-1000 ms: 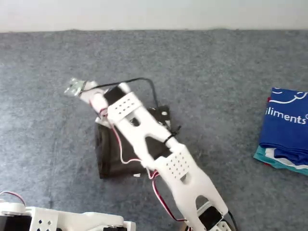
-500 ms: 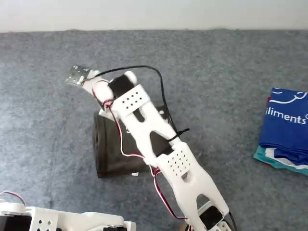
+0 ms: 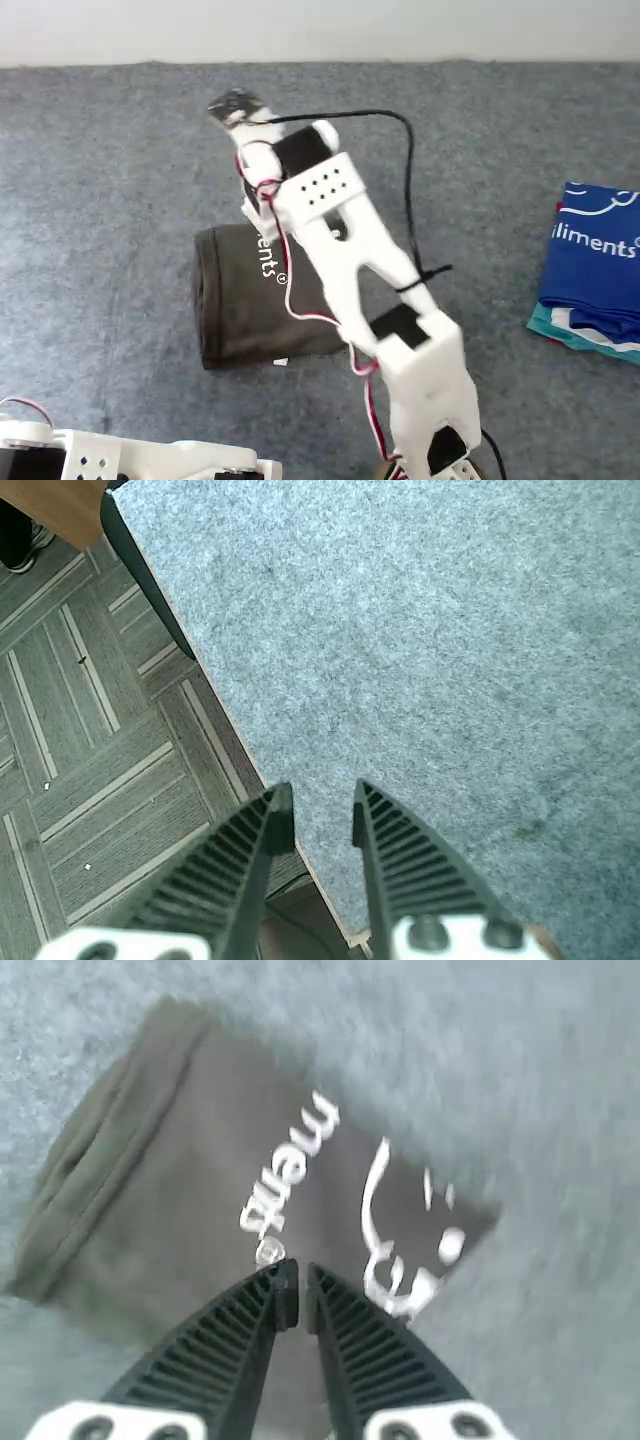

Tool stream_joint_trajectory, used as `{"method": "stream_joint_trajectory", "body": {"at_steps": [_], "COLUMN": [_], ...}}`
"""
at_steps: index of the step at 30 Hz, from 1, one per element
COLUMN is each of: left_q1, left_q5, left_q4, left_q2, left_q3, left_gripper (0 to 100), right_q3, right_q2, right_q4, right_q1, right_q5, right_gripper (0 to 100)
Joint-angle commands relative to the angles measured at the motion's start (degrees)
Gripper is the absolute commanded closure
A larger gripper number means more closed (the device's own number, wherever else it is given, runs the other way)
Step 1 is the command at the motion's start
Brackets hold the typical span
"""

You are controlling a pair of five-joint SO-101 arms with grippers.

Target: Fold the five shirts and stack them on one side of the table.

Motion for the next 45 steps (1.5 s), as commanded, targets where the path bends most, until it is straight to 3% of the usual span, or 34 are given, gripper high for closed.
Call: {"method": "stream_joint_trajectory", "body": {"at_steps": [1, 3, 6, 17, 22, 26, 31, 34, 37, 45], "left_q1": [0.09, 0.09, 0.09, 0.09, 0.09, 0.09, 0.09, 0.09, 0.09, 0.09], "left_q5": [0.35, 0.35, 0.35, 0.35, 0.35, 0.35, 0.35, 0.35, 0.35, 0.35], "left_q4": [-0.44, -0.44, -0.53, -0.62, -0.62, -0.62, -0.62, -0.53, -0.44, -0.53], "left_q2": [-0.35, -0.35, -0.35, -0.35, -0.35, -0.35, -0.35, -0.35, -0.35, -0.44], "left_q3": [-0.22, -0.22, -0.22, -0.13, -0.13, -0.13, -0.13, -0.13, -0.13, 3.21], "left_gripper": [89, 89, 89, 89, 89, 89, 89, 89, 89, 89], "right_q3": [12.92, 17.93, 23.03, 25.05, 25.05, 25.05, 24.97, 25.05, 24.97, 25.05], "right_q2": [-9.98, -10.59, -9.98, 4.35, 9.54, 11.3, 11.38, 11.38, 11.12, 4.18], "right_q4": [2.24, 1.89, -0.57, -16.75, -19.56, -19.47, -18.95, -16.4, -13.41, -8.22], "right_q1": [0.84, 1.19, 1.01, 3.56, 3.21, 3.65, 5.32, 6.9, 9.27, 19.12], "right_q5": [-15.38, -21.71, -23.3, -24.44, -24.35, -24.35, -18.37, -14.59, -11.78, 0.79], "right_gripper": [75.0, 64.0, 52.1, 52.7, 53.2, 67.3, 99.5, 94.6, 99.5, 98.8]}}
